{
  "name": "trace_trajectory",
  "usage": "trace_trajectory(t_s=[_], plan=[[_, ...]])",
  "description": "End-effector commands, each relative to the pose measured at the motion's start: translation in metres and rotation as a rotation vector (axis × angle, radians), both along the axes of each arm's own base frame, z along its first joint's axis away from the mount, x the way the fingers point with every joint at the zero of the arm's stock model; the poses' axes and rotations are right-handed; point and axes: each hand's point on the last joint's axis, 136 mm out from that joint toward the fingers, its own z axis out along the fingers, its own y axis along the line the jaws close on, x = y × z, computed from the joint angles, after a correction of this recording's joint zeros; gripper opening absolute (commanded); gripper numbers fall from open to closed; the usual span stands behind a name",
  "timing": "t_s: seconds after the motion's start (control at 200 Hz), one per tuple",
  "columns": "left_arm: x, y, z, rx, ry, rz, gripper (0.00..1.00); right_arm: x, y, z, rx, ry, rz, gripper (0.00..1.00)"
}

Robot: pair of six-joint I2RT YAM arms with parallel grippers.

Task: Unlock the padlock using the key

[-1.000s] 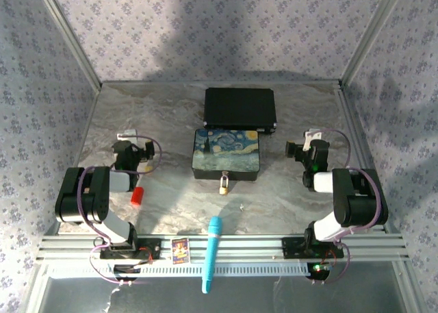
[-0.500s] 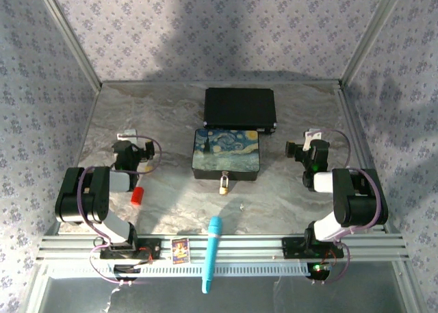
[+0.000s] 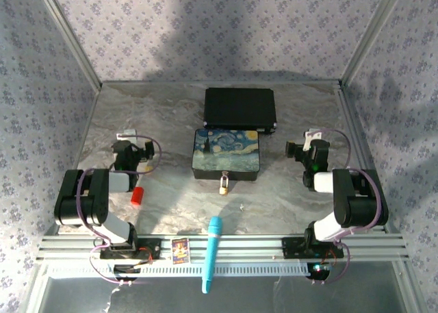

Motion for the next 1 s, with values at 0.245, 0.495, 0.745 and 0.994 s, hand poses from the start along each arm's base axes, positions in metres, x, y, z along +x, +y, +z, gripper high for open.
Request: trace_trajectory(t_s=[0.245,0.495,0.745,0.994], plan=[[-0.018,0.023,0.060,-0.072,-0.071,0.179,1.00,-0.009,-0.010,0.073,0.022,-0.084,-0.073,0.99],[-0.038,0.003,0.095,-0.512,-0.098,0.248,1.00,-0.048,0.005,0.099,0.367,0.061,-0.102,0.99],[-0.063,-0.074,0.106,-0.772,0.090,-0.029,1.00,-0.092,0.070,0.075,0.533,0.316,0.109,0.96],[-0.102,-0.146,0.100,-0.714,0.336,-0.234,1.00,-0.142,0.121,0.052,0.497,0.494,0.192,0.91]])
